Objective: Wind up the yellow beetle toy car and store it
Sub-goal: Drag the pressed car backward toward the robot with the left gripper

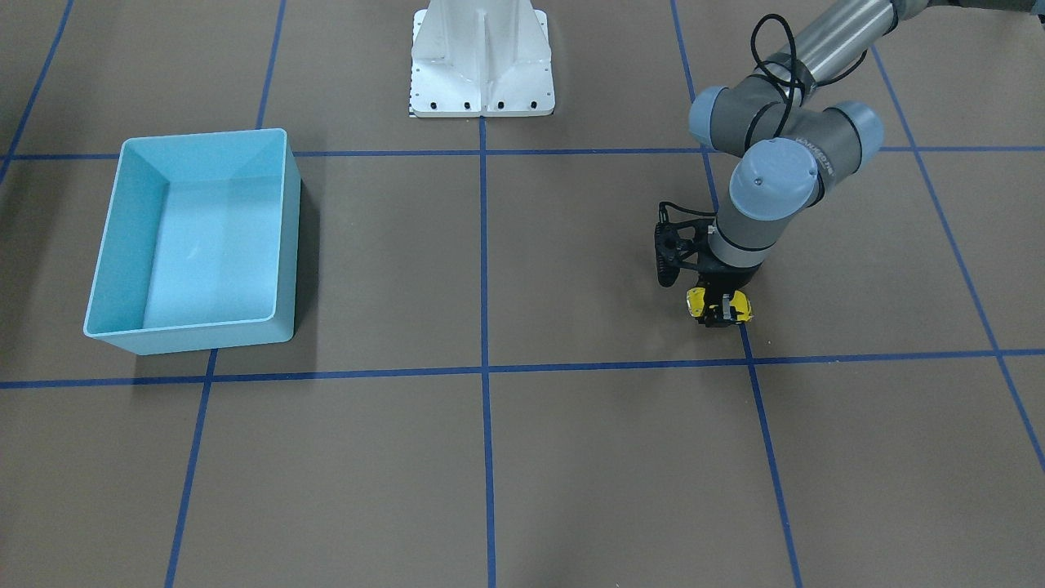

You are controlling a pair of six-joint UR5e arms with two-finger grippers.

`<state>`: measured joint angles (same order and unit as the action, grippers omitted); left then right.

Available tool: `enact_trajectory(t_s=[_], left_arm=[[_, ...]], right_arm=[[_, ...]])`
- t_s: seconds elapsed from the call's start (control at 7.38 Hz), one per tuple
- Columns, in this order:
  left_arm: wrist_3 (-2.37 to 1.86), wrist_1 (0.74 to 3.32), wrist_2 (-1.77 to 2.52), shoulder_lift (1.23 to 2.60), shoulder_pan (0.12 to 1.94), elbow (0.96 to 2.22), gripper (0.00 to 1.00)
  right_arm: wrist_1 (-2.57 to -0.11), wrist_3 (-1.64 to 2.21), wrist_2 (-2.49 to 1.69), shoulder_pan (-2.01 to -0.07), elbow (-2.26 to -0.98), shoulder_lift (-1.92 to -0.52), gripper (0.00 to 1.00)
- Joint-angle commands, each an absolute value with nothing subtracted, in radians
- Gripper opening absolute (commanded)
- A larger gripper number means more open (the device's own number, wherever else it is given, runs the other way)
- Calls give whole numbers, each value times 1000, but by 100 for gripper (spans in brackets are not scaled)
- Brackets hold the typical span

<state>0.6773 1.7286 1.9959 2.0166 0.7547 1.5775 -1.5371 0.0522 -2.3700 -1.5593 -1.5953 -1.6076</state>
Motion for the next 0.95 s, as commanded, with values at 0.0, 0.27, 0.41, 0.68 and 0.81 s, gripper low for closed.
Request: enact_trajectory(t_s=[0.0,0.27,0.41,0.68,0.81], left_arm=[[675,1766,1993,2006,755,1575,4],[675,1787,1987,1991,755,1574,4],[675,1817,1988,1971,755,1569,4],[675,1833,1988,1957,755,1568,4],[673,1848,1988,1947,755,1568,4]], right_arm=[[-1537,52,-2370,-1559,-1595,-1608,100],[-1537,52,-2370,-1559,-1595,-1608,100],[-1536,54,-2370,-1559,-1595,-1608,100],[-1536,52,-2370,-1559,-1595,-1608,100],[-1536,52,-2370,-1559,-1594,-1608,100]])
